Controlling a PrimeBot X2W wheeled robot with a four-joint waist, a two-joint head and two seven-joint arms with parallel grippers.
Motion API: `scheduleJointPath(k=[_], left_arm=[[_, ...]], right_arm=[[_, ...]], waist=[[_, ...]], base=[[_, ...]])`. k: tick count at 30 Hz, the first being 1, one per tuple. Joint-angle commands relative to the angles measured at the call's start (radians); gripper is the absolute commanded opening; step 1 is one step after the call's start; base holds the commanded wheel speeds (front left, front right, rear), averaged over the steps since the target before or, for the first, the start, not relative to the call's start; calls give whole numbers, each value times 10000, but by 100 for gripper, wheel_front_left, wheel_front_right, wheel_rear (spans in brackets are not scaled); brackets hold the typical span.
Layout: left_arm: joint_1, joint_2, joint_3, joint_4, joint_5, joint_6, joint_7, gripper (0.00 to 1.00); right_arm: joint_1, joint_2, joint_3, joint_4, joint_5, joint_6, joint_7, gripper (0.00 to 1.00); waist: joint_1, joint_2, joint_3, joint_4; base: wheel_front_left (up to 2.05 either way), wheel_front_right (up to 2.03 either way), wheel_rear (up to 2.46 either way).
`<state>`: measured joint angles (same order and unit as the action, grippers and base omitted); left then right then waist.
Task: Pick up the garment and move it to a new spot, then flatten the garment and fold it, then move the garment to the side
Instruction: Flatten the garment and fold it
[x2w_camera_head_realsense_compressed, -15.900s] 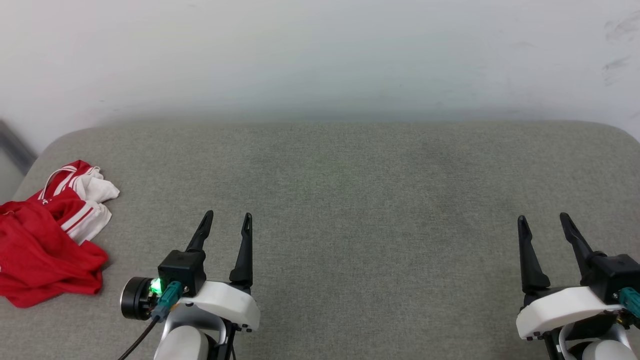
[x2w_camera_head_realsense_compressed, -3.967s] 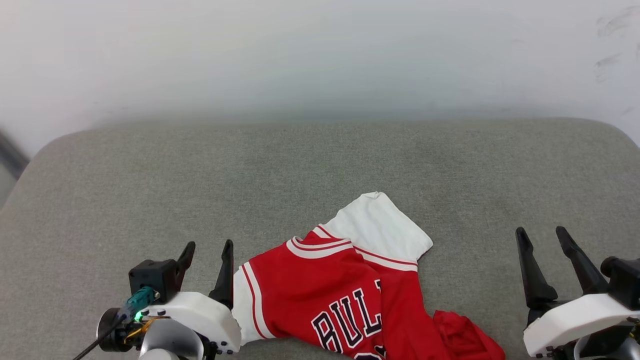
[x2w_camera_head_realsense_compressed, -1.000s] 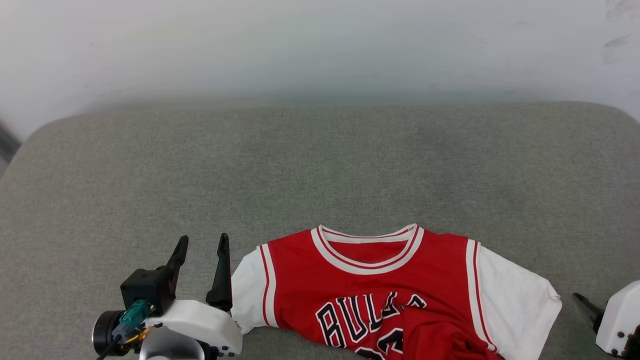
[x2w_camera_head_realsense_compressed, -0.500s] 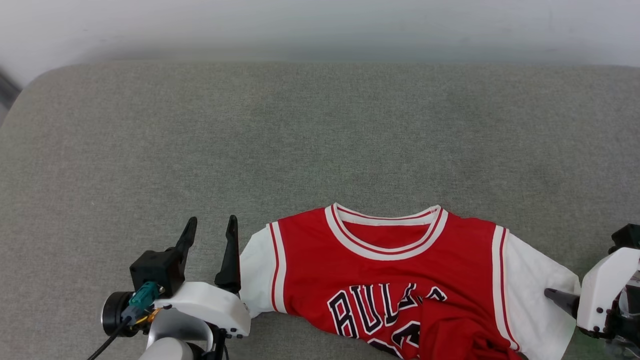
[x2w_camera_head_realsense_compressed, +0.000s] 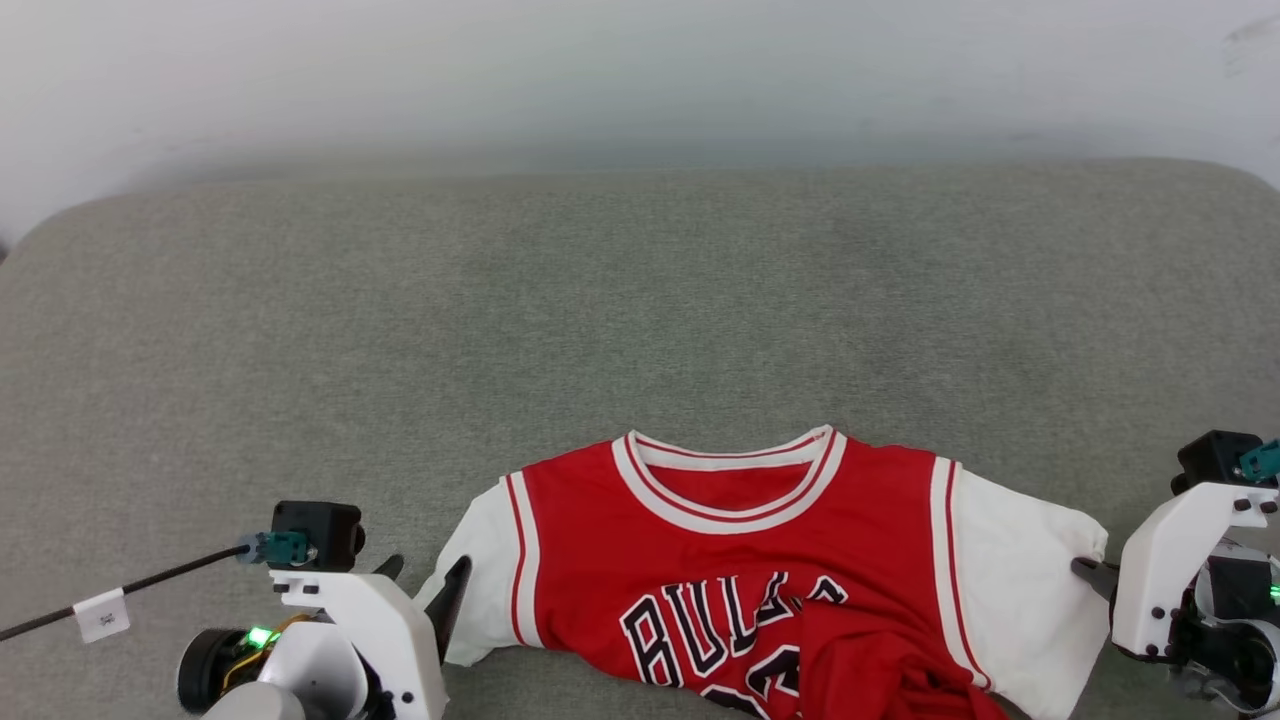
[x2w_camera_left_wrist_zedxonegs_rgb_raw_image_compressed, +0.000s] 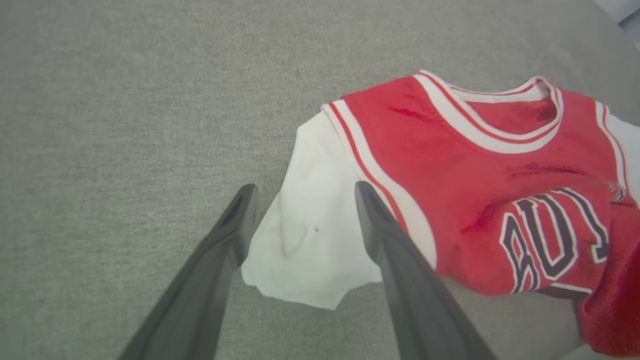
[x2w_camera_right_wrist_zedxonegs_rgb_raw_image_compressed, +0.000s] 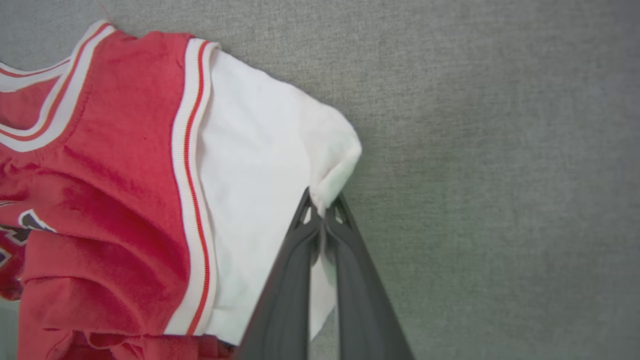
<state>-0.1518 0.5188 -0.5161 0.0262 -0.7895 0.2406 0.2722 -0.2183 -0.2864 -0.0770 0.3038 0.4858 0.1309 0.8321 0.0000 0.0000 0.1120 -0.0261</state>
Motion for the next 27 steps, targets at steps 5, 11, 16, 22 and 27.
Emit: scheduleJointPath(k=[5,11,16,22,27], left_arm=[[208,411,-108,224,-635,37,1421,100],[219,464,-365,1055,-1221,-15,2660,100],[290,188,-906,1750,-1594,-176,3723,0],[-509,32,-556,1773,-1054,-258,2512,0],[-1472,-165,-152,1790,-283,-346,840,0]], right_arm=[[188,74,214,-512,-4,-3,37,0],[326,220,305,-825,133,-2,17,0],[231,222,359,-933,186,-3,-99,0],[-11,-7,500,-1125,-32,-3,-728,0],[-574,-149,378,-1027,-604,-3,-1626,0]], waist=[[0,0,27,-482],[0,0,344,-802],[0,0,518,-901],[0,0,213,-817],[0,0,-347,-623]], base=[[0,0,0],[0,0,0],[0,0,0],[0,0,0],[0,0,0]])
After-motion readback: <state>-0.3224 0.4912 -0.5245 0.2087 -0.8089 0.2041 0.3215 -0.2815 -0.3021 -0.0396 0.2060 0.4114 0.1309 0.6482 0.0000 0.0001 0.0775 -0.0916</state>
